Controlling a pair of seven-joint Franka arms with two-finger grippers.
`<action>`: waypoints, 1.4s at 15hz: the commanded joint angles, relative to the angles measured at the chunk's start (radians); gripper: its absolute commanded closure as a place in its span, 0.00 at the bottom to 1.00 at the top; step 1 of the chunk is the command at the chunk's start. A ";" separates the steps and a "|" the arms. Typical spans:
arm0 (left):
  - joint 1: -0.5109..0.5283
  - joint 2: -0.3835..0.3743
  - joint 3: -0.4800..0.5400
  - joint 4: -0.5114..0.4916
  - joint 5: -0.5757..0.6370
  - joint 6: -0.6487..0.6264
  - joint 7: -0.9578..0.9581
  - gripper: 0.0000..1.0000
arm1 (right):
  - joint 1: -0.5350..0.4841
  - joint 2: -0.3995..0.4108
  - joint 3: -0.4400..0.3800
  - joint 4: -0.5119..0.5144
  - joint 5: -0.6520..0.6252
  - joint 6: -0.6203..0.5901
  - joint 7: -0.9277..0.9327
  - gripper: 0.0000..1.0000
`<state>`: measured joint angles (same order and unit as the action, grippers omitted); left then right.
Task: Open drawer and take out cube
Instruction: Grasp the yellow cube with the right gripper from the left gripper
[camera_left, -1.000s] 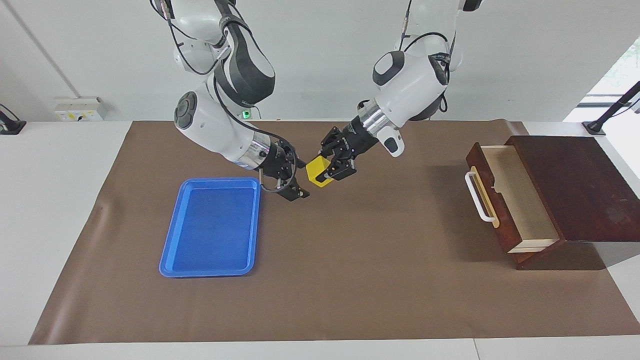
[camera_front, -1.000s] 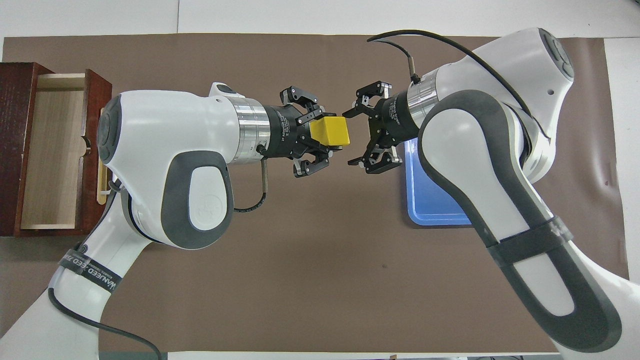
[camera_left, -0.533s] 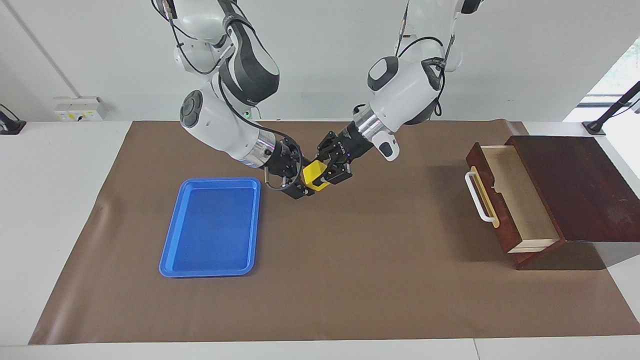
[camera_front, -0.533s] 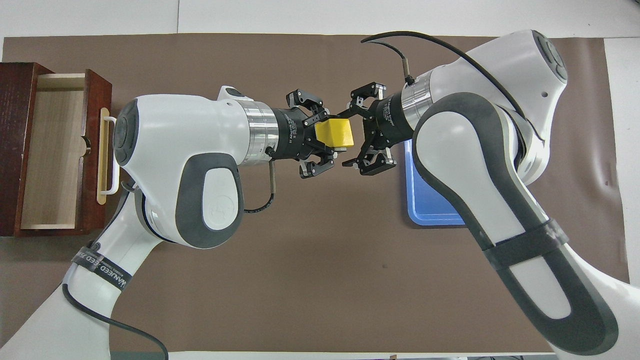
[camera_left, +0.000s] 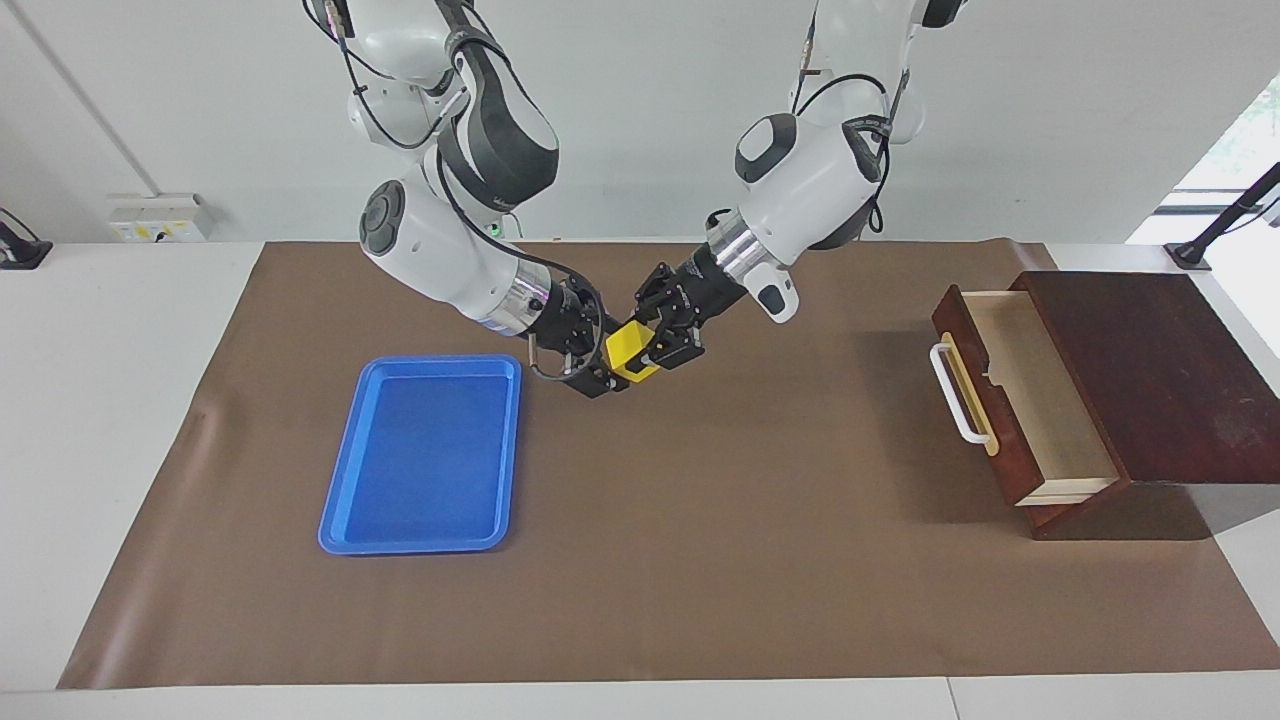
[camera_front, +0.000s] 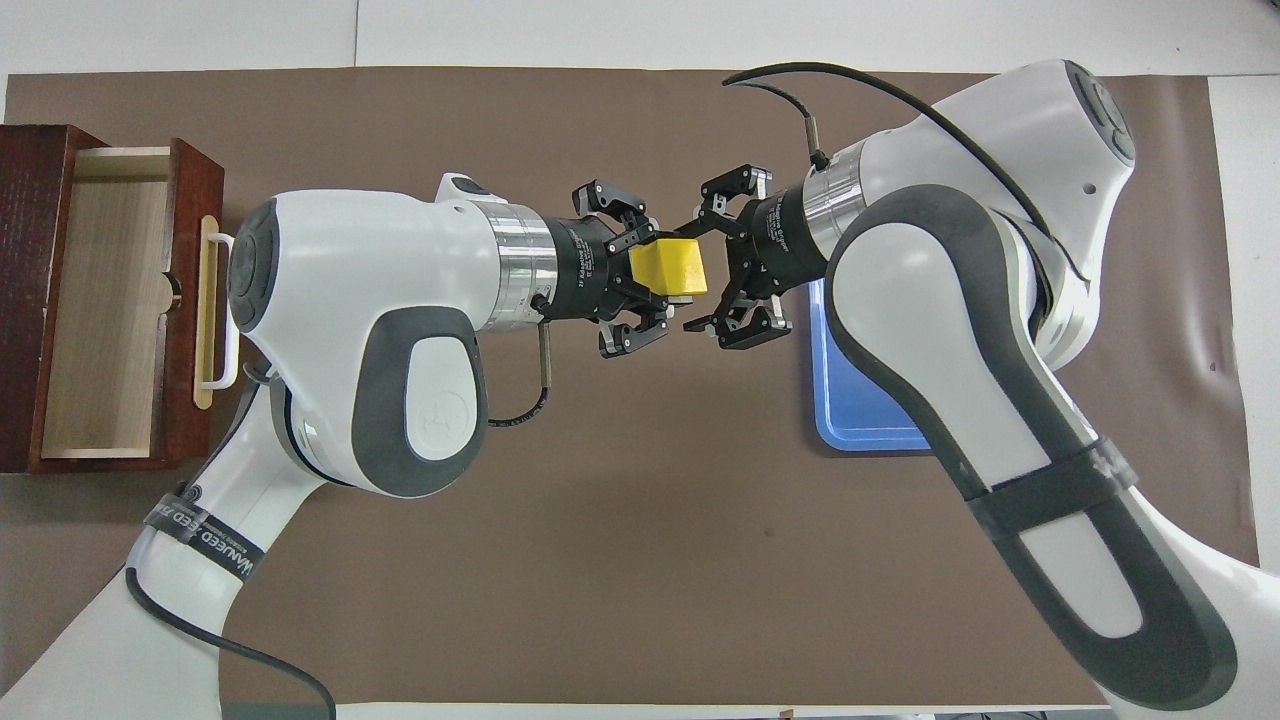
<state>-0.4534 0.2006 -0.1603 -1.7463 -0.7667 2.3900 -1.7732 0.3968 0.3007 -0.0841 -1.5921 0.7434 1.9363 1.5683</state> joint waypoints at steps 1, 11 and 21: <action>-0.016 -0.009 0.013 -0.015 -0.019 0.020 0.005 1.00 | -0.006 0.003 0.003 0.003 0.031 0.010 0.013 0.23; -0.018 -0.010 0.013 -0.018 -0.017 0.018 0.008 1.00 | -0.013 0.005 0.003 0.000 0.057 0.009 -0.025 1.00; -0.021 -0.007 0.015 -0.009 -0.003 0.017 0.011 0.14 | -0.023 0.005 0.003 -0.003 0.059 0.010 -0.027 1.00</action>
<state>-0.4545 0.2006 -0.1603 -1.7489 -0.7679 2.3906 -1.7720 0.3919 0.3037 -0.0876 -1.5941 0.7672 1.9498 1.5546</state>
